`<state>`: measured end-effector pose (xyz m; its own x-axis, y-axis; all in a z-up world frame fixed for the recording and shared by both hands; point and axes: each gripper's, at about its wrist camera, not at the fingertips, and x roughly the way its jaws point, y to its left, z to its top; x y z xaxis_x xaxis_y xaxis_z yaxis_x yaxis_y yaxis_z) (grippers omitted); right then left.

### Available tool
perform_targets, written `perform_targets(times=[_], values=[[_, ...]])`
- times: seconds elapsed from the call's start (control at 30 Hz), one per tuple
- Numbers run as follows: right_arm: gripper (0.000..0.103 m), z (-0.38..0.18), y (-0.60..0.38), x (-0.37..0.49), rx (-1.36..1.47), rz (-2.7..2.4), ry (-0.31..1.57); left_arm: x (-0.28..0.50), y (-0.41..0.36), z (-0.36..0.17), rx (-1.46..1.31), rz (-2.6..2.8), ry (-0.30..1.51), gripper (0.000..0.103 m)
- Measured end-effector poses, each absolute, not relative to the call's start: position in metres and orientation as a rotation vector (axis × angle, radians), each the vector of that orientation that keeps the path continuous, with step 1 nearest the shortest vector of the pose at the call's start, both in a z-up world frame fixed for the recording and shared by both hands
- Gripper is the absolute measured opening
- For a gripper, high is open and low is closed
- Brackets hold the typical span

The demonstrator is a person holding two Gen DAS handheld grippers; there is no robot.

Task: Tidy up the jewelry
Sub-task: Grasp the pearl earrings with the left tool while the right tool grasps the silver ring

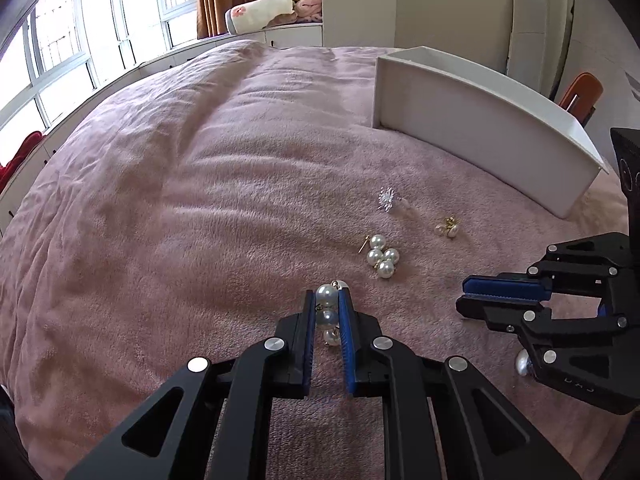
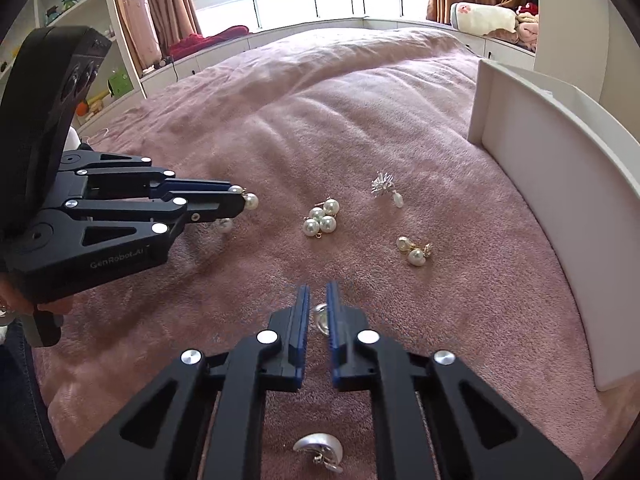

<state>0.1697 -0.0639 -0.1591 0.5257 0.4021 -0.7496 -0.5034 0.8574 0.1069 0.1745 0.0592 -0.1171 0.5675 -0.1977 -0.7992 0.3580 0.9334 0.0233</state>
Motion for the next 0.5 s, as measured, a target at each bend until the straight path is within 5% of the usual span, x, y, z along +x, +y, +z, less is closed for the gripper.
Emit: perform_targets(times=[0.43,0.5], values=[[0.011,-0.155,-0.091,0.166,-0.067,0.592,0.854,0.189,0.023,-0.075,0.251,-0.315,0.898,0.016],[0.023,-0.16,-0.086,0.168,-0.085,0.602,0.873,0.19,0.024,-0.077,0.243,-0.307,0.912,0.016]])
